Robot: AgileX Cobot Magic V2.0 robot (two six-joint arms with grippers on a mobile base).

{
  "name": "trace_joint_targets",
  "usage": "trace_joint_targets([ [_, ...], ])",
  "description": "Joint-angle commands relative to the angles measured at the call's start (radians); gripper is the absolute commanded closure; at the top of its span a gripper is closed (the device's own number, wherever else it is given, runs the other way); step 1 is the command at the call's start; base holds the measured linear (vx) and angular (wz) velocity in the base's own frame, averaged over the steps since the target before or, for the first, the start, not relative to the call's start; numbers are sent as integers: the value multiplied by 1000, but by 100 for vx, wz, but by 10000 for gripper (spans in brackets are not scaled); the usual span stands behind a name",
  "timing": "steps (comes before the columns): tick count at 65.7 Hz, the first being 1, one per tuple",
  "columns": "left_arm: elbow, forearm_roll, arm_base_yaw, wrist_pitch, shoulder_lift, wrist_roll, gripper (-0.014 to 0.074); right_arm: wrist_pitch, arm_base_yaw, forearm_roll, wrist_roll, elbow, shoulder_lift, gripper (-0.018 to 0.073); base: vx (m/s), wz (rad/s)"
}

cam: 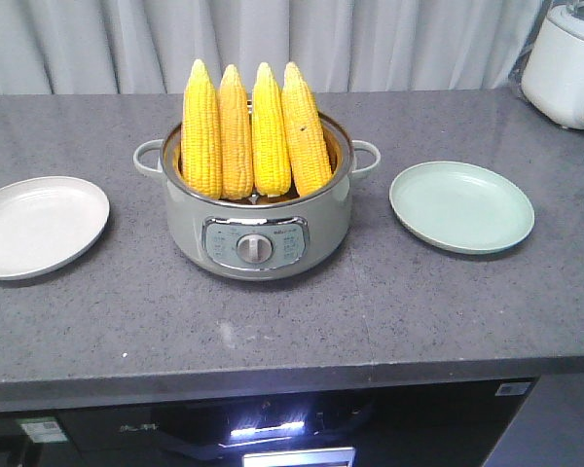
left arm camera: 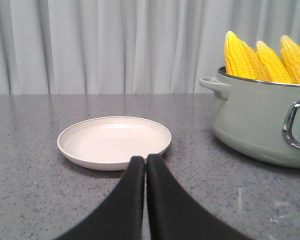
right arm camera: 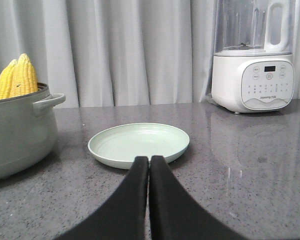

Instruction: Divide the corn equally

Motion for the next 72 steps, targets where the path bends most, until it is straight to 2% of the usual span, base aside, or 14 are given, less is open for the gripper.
trace_joint_targets([
  [1,10,-9,1,-73,-17,-2,603,-69,-2,-7,-1,8,-3,569,18,-4],
  [35,10,-9,1,-73,-17,-2,603,-69,-2,-7,-1,8,-3,569,14,-1],
  [72,10,-9,1,-73,-17,-2,603,-69,-2,-7,-1,8,-3,569,1,0],
])
